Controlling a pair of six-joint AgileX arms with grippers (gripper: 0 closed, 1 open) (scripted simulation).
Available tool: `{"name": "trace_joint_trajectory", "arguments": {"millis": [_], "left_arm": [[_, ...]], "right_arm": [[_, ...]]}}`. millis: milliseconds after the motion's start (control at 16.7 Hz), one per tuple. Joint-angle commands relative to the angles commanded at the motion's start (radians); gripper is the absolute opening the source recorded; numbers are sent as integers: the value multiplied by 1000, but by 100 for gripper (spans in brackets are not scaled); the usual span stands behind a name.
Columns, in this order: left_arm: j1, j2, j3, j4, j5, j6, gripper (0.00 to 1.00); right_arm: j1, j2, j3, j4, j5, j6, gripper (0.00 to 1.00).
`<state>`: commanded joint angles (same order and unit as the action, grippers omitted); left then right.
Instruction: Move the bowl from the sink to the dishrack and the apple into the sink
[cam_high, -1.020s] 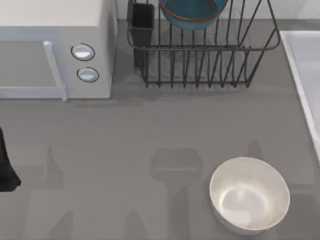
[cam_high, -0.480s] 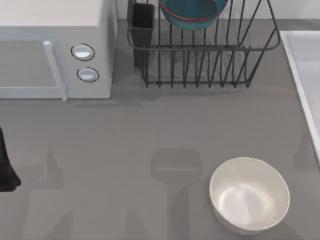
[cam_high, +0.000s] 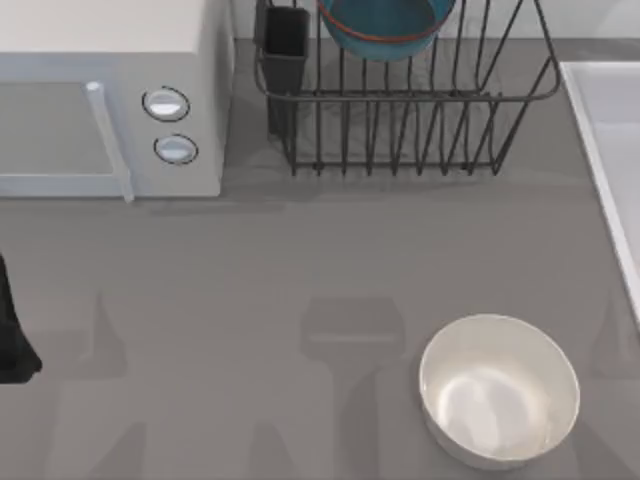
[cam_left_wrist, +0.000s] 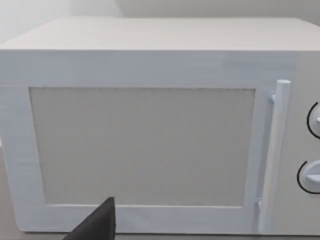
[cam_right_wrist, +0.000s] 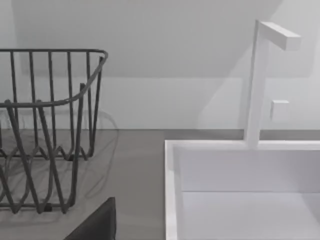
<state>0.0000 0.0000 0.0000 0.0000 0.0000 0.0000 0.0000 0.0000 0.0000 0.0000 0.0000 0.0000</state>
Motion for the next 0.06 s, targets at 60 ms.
{"name": "trace_joint_trajectory", "arguments": {"millis": [60], "left_arm": [[0, 0, 0, 0, 0, 0, 100]], "right_arm": [[0, 0, 0, 0, 0, 0, 100]]}}
